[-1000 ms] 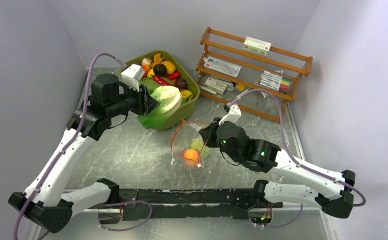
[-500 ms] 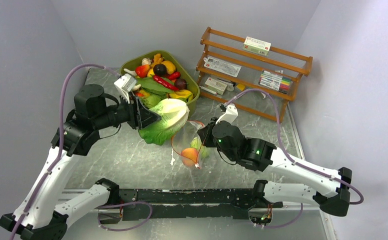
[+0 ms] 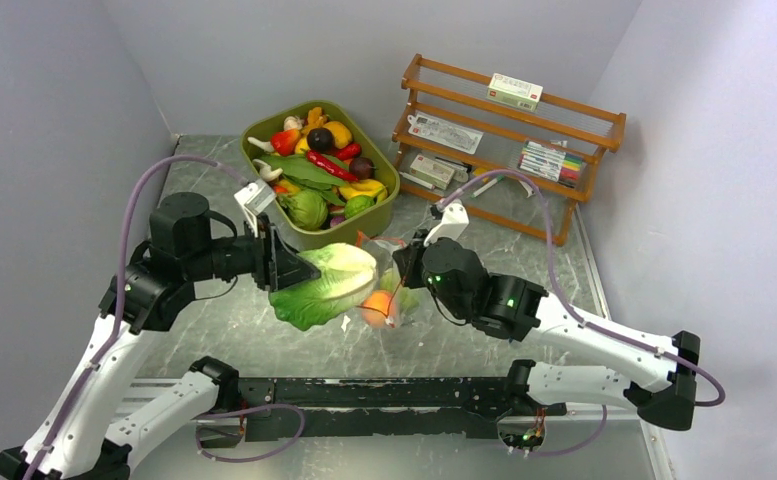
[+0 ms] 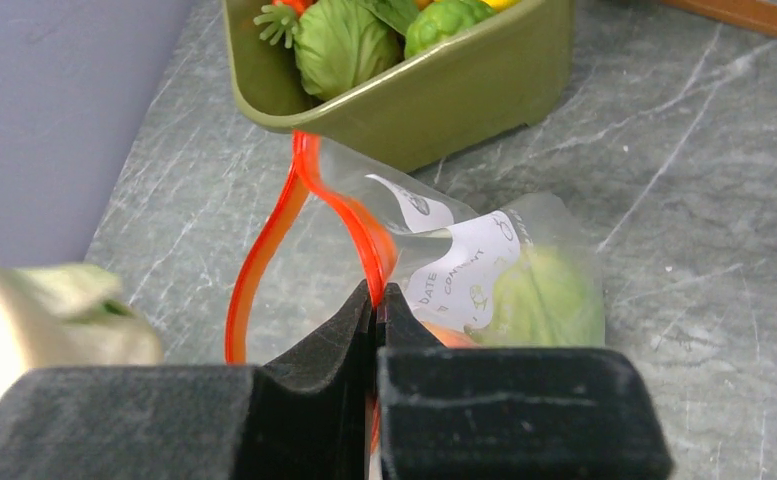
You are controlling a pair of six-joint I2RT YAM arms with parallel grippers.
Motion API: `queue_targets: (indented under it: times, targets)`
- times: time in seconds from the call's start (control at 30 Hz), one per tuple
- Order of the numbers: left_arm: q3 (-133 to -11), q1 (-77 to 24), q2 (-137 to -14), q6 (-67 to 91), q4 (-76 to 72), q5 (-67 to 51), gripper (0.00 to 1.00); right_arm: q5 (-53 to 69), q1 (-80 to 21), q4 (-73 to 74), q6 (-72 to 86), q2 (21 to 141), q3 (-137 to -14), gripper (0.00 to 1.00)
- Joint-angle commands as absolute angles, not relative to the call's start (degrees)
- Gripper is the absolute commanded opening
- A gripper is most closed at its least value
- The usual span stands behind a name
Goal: Place the food in the zip-top bag and seal the zipper
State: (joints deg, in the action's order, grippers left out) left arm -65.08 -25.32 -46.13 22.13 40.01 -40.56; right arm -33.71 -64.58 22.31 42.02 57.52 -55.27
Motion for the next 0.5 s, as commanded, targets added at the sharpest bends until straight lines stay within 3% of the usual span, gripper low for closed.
queue_targets:
  times: [0.0, 0.23, 0.47]
  targets:
    - [-63.0, -25.0, -46.6, 23.6, 39.3, -45.0, 0.37, -32.1, -64.5, 14.4, 34.8, 57.4, -56.6, 0.00]
    - [-63.2, -25.0, -50.1, 22.2, 40.6, -43.1, 0.36, -27.3, -64.5, 8.0, 28.1, 57.4, -56.7, 0.00]
    - [-60.4, -25.0, -51.7, 23.5, 34.7, -42.4, 0.28, -23.1, -64.4, 8.8, 32.4, 60.3, -56.9, 0.00]
